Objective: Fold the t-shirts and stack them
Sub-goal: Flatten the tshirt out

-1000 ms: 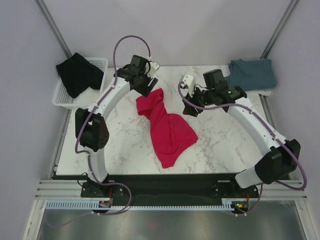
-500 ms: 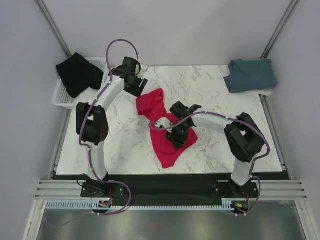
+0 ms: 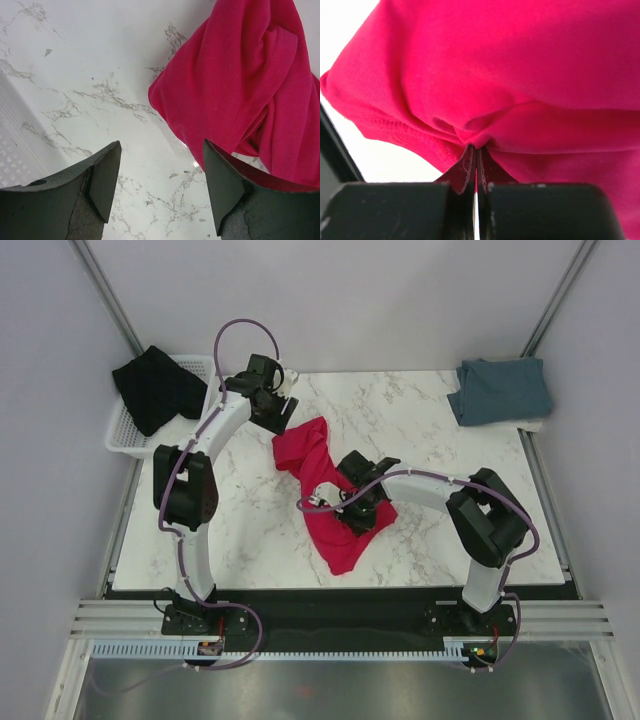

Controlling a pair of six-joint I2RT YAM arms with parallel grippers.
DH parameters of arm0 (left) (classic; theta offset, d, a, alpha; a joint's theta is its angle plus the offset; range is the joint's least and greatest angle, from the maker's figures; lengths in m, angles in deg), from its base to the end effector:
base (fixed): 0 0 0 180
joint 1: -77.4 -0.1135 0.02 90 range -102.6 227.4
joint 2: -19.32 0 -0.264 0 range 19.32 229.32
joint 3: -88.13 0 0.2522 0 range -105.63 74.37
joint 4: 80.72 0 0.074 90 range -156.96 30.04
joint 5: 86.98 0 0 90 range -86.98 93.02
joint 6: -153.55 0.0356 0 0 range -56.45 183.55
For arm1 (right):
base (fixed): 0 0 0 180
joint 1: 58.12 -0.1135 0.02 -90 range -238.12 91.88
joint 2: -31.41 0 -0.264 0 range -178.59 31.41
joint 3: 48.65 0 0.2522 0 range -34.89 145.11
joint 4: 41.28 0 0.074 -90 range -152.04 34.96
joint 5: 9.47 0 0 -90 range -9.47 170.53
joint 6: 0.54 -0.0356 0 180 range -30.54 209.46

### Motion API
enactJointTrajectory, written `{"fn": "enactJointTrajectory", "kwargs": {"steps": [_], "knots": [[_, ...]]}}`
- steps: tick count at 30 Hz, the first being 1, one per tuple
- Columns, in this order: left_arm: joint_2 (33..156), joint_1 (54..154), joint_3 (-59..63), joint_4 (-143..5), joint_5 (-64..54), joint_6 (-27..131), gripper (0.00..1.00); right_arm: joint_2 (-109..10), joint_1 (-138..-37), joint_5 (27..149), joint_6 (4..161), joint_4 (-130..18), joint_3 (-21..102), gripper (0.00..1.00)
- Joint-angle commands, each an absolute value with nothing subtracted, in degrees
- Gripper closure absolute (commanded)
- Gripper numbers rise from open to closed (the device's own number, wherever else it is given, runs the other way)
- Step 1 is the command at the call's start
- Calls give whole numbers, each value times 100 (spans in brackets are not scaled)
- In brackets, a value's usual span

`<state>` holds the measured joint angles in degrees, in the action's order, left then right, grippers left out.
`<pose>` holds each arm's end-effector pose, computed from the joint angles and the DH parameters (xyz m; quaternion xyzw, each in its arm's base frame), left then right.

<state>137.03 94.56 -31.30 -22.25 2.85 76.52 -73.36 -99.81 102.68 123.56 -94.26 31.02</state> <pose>0.4347 -0.1343 0.2631 0.2495 0.9252 -0.0119 0.2859 0.2433 0.2347 0.1571 -0.6153 0.7580 0.1974 0.0890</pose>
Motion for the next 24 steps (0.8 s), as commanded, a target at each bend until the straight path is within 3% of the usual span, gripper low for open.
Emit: {"fn": "enactJointTrajectory", "kwargs": {"steps": [1,6,10,13,14,15,18,24], "knots": [[13578,9462,-3233,-2310,223,7445,27,-6871,-9952,9646,12540,-9230,3287,100],[13552,9462,-3207,-2337,231,7454,27,-6482,-9042,9433,12690,-9230,4472,100],[13534,9462,-3224,-2346,258,7445,27,-7428,-7932,9846,12198,-9090,6043,100],[13534,9462,-3233,-2354,240,7454,27,-8647,-7465,9005,11944,-8826,6765,98],[13534,9462,-3242,-2354,240,7454,27,-8941,-7377,8446,11830,-8835,6960,93],[13517,9462,-3242,-2346,249,7462,27,-9196,-7272,8170,11681,-8904,7170,75],[13429,9471,-3172,-2354,249,7471,27,-9367,-7139,8463,11231,-9265,7542,58],[13279,9497,-2996,-2310,100,7445,26,-7856,-7209,10036,11230,-9046,6032,56]]}}
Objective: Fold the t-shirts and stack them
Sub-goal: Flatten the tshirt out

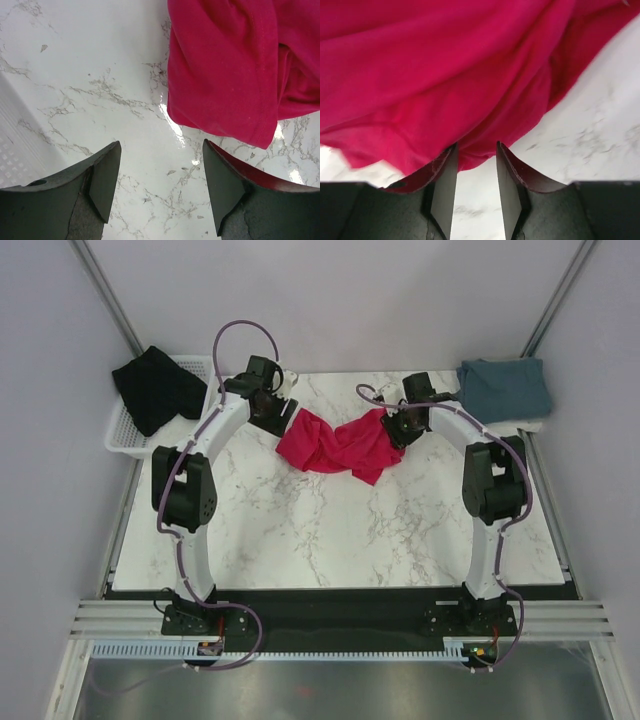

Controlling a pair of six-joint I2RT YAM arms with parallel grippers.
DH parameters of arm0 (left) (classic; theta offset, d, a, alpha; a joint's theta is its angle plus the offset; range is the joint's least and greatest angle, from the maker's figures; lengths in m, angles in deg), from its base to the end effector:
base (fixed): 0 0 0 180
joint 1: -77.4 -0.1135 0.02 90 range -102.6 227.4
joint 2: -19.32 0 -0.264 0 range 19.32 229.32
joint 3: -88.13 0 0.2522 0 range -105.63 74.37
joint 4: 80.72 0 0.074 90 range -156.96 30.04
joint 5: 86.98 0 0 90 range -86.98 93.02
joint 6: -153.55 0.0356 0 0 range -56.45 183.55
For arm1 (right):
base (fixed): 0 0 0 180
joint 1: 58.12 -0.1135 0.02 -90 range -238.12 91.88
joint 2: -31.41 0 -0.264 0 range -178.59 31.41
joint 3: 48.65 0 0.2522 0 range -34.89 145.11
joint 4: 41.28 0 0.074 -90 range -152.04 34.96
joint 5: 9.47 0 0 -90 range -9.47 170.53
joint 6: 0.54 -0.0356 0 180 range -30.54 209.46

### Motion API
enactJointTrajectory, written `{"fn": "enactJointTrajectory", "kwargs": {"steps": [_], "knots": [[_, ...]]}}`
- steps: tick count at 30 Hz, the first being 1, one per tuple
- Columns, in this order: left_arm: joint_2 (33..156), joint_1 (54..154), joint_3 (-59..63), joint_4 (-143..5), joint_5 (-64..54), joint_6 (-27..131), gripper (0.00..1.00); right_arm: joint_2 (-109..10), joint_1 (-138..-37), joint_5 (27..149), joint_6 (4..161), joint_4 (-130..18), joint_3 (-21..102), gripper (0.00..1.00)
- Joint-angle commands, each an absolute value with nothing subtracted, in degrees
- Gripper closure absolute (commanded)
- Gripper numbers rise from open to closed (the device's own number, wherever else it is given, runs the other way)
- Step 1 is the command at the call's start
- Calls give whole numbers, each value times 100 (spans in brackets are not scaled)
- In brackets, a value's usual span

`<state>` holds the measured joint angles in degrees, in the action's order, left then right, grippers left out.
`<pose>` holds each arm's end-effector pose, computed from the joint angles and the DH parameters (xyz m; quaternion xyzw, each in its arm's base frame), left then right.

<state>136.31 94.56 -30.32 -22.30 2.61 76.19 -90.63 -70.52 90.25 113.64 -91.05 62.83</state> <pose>0.4315 -0.1335 0.2633 0.2475 0.9262 -0.0146 0.2840 0.4499 0.1051 0.1963 -0.3229 0.9077 0.0553 0.2622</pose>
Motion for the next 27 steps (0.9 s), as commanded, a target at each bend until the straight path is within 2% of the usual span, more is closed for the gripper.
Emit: {"fn": "enactJointTrajectory", "kwargs": {"steps": [1,6,12,20,27], "knots": [[13296,9506,-2979,-2310,82,7462,26,-7558,-7235,10161,11257,-9046,5682,57],[13428,9533,-3066,-2301,64,7462,26,-7125,-7411,10628,11337,-9213,4820,57],[13595,9647,-3268,-2284,47,7436,26,-6896,-7552,10637,11213,-8967,4124,57],[13648,9717,-3330,-2258,20,7401,26,-7133,-7614,10190,11345,-8756,3842,57],[13622,9735,-3312,-2258,29,7410,26,-7695,-7622,9917,11319,-8510,4183,57]]}}
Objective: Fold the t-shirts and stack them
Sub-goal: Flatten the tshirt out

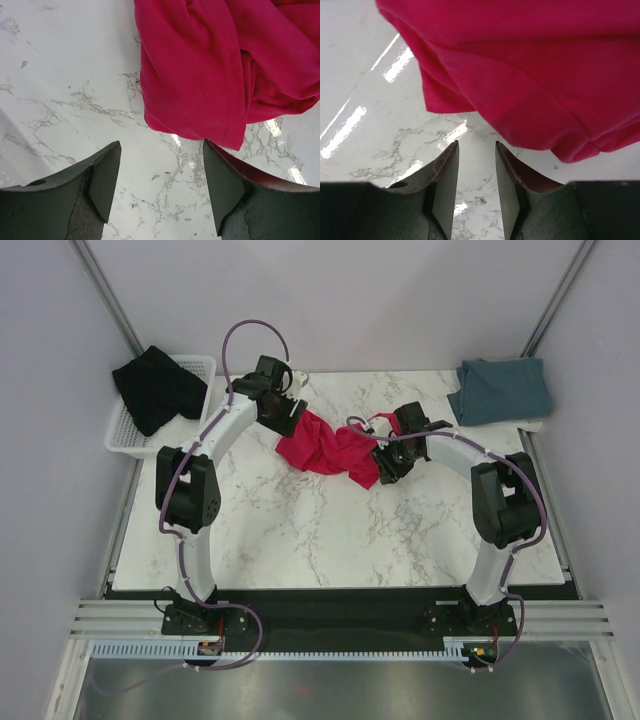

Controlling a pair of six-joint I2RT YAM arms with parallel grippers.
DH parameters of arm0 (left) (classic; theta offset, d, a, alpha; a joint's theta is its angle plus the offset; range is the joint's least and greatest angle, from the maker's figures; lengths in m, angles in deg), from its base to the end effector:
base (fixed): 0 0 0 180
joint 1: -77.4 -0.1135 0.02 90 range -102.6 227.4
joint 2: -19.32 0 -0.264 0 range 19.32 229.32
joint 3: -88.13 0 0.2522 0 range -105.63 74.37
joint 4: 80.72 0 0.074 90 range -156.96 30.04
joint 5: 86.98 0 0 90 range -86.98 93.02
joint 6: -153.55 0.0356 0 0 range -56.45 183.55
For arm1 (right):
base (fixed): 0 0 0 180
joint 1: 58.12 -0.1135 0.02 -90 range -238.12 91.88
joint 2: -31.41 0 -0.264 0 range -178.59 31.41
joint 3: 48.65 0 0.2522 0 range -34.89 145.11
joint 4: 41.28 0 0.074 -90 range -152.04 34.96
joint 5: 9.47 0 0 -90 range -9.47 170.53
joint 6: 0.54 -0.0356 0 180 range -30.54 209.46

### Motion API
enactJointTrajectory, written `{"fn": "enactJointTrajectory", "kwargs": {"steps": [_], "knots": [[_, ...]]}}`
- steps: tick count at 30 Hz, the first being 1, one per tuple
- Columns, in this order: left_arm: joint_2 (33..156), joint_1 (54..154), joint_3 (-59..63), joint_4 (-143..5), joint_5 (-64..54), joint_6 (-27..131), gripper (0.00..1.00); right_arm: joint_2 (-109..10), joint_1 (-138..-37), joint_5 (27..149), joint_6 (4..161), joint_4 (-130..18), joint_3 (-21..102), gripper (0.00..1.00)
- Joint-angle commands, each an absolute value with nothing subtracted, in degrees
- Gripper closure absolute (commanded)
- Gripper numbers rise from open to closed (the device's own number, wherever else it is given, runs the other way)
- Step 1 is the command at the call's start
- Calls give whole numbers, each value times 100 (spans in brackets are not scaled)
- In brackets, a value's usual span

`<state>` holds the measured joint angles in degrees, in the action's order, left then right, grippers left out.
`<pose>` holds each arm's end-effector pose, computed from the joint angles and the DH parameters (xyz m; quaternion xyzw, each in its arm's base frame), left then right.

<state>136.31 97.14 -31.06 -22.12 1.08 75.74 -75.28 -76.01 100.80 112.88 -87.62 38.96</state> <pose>0.4255 -0.1540 0.2672 0.2680 0.9189 -0.0352 0.2873 0.3567 0.1281 0.1863 -0.3743 0.8868 0.1616 0.2176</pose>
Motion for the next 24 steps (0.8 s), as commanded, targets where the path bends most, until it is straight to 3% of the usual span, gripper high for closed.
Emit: {"fn": "enactJointTrajectory", "kwargs": {"steps": [1,21,24], "knots": [[13613,9735,-3312,-2249,29,7401,26,-7722,-7622,9890,11319,-8501,4210,57],[13762,9884,-3400,-2258,-32,7348,26,-7845,-7622,9442,11556,-8106,4202,58],[13745,9902,-3356,-2258,-6,7357,26,-7977,-7622,9468,11495,-7983,4255,63]]}}
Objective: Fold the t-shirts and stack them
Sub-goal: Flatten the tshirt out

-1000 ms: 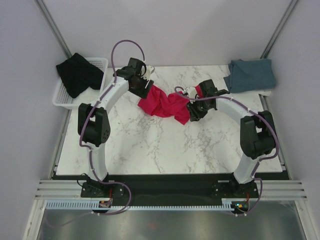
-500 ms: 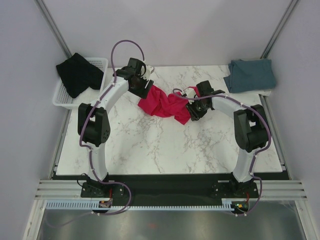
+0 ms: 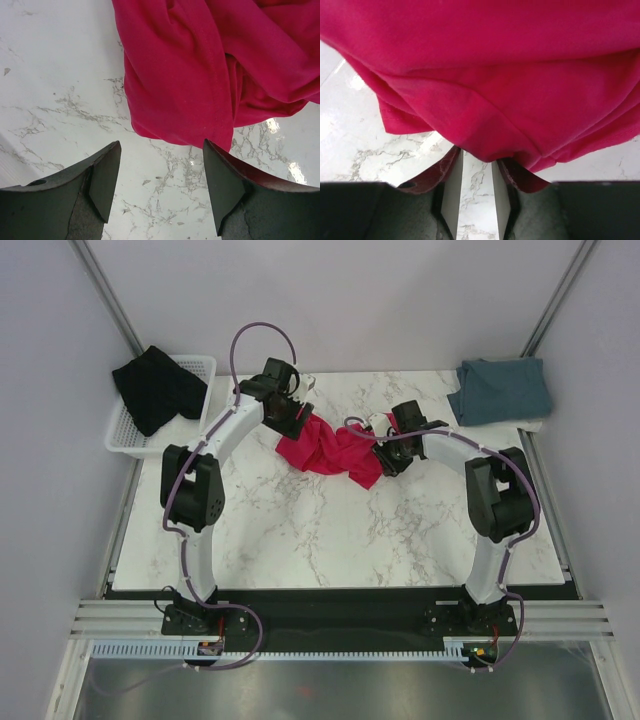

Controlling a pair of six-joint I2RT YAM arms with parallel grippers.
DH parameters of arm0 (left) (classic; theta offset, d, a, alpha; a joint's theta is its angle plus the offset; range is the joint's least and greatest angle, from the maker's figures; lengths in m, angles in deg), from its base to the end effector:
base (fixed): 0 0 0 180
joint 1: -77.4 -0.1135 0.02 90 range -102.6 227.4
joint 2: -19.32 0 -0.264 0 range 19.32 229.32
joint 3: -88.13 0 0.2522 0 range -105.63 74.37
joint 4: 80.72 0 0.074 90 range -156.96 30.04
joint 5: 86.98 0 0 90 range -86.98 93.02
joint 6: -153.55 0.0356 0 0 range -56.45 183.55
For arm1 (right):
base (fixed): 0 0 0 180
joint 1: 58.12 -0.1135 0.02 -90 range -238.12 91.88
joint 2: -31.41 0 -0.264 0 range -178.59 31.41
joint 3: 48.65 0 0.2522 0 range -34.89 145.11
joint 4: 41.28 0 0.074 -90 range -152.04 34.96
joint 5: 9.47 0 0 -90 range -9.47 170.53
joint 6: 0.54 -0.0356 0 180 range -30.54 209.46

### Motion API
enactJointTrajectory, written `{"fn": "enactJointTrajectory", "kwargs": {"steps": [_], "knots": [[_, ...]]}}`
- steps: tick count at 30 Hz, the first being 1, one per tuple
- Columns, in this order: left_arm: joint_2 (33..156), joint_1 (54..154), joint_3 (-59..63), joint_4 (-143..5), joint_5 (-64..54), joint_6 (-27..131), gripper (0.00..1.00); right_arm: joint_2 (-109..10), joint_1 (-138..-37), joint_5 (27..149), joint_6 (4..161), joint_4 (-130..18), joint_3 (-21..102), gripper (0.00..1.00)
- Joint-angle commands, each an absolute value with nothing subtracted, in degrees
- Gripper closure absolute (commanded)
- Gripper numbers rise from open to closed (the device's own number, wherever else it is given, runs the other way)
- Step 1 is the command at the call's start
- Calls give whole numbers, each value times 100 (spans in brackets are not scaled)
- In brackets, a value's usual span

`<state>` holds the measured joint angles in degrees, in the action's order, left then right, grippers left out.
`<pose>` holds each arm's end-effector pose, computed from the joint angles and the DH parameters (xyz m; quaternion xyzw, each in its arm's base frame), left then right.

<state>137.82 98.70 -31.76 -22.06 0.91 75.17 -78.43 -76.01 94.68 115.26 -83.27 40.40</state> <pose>0.4256 -0.1674 0.2594 0.2768 0.9185 -0.0414 0.2792 0.3732 0.1296 0.1758 -0.3858 0.8845 0.1033 0.2412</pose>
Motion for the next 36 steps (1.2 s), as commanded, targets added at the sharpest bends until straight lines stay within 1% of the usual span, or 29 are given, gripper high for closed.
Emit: {"fn": "enactJointTrajectory", "kwargs": {"steps": [1,3,6,7,9,10,11,16,19,22,25,26,27,28,30,33,36], "knots": [[13745,9902,-3339,-2258,-6,7357,26,-7977,-7622,9477,11468,-7930,4246,64],[13719,9902,-3321,-2249,3,7357,26,-7898,-7631,9582,11415,-7772,4220,66],[13736,9902,-3330,-2266,20,7375,26,-7775,-7623,9635,11363,-7570,4114,71],[13753,9902,-3339,-2266,12,7366,26,-7766,-7622,9661,11354,-7543,4097,79],[13754,9902,-3356,-2266,12,7366,26,-7670,-7622,9670,11319,-7499,4026,90],[13771,9902,-3374,-2275,20,7375,26,-7617,-7622,9679,11301,-7499,4009,99],[13754,9902,-3374,-2275,20,7366,26,-7443,-7622,9688,11275,-7508,3982,100],[13736,9902,-3304,-2293,91,7366,26,-6809,-7622,9837,11231,-7508,4183,100],[13754,9902,-3321,-2310,126,7383,26,-6808,-7588,9723,11240,-7455,4980,100],[13719,9919,-3365,-2310,152,7410,26,-7229,-7474,9662,11213,-7306,5580,100],[13692,9911,-3348,-2310,196,7427,26,-8080,-7359,9513,11213,-7235,6423,99],[13683,9919,-3330,-2302,196,7436,26,-8605,-7341,9408,11074,-7226,6895,93],[13675,9937,-3313,-2310,205,7445,26,-8880,-7306,9259,10968,-7252,7152,84],[13640,9937,-3278,-2293,196,7454,25,-9343,-7289,9031,10924,-7340,7703,70],[13596,9963,-3225,-2302,170,7480,25,-9558,-7288,8792,10749,-7533,8033,67],[13481,9981,-3067,-2301,74,7498,25,-9244,-7280,8747,10703,-7481,7771,65],[13481,9990,-2961,-2302,38,7489,25,-8787,-7271,8791,10738,-7446,7200,65]]}}
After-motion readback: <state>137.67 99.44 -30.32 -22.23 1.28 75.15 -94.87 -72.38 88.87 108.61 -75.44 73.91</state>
